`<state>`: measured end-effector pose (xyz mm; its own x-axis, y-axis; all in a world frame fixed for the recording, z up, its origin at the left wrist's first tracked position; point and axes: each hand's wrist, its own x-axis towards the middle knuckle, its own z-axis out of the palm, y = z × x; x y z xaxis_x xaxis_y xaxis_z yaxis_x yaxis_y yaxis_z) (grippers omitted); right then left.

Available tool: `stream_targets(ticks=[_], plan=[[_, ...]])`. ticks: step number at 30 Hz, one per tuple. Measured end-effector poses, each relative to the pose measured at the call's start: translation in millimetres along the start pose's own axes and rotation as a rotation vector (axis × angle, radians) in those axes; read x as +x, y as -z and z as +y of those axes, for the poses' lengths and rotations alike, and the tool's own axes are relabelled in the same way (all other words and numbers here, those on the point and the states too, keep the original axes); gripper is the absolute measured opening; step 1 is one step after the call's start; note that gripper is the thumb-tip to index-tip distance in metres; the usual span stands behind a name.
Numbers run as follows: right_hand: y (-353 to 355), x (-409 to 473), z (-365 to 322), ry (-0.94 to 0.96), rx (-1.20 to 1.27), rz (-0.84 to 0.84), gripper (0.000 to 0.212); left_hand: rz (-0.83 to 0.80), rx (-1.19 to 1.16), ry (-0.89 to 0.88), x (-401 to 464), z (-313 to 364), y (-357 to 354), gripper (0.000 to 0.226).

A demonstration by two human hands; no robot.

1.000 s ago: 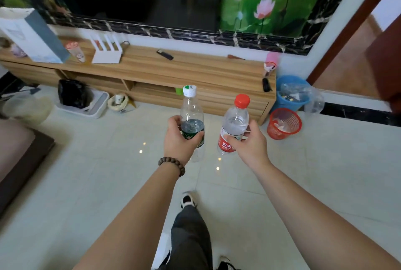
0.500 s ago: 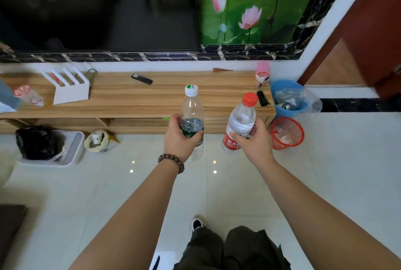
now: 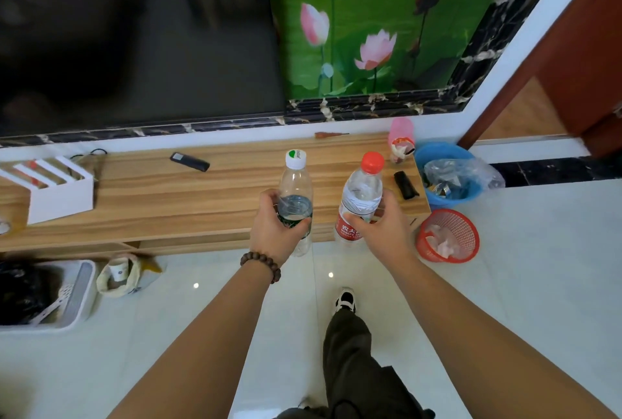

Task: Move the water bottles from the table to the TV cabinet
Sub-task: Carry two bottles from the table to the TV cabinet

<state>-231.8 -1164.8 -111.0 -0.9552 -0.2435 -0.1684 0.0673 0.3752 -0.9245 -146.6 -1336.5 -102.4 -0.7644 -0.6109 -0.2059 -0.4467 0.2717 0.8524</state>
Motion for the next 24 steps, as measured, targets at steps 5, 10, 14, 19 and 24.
stream_targets(ticks=[5, 10, 14, 19, 24], plan=[[-4, 87, 2, -0.036, -0.038, 0.000, 0.055, -0.005, 0.037, 0.042, 82, 22, -30, 0.069], [-15, 170, 14, -0.059, -0.097, 0.005, 0.065, -0.019, 0.007, 0.077, 160, 24, -60, 0.069], [-33, 228, 39, -0.091, -0.102, -0.019, 0.059, -0.013, 0.001, 0.078, 221, 1, -87, 0.067], [-74, 301, 95, -0.058, -0.050, -0.009, 0.063, -0.009, 0.004, 0.038, 309, -53, -137, 0.069], [-114, 364, 157, -0.013, -0.006, 0.051, 0.057, 0.043, 0.000, -0.006, 380, -110, -178, 0.063]])
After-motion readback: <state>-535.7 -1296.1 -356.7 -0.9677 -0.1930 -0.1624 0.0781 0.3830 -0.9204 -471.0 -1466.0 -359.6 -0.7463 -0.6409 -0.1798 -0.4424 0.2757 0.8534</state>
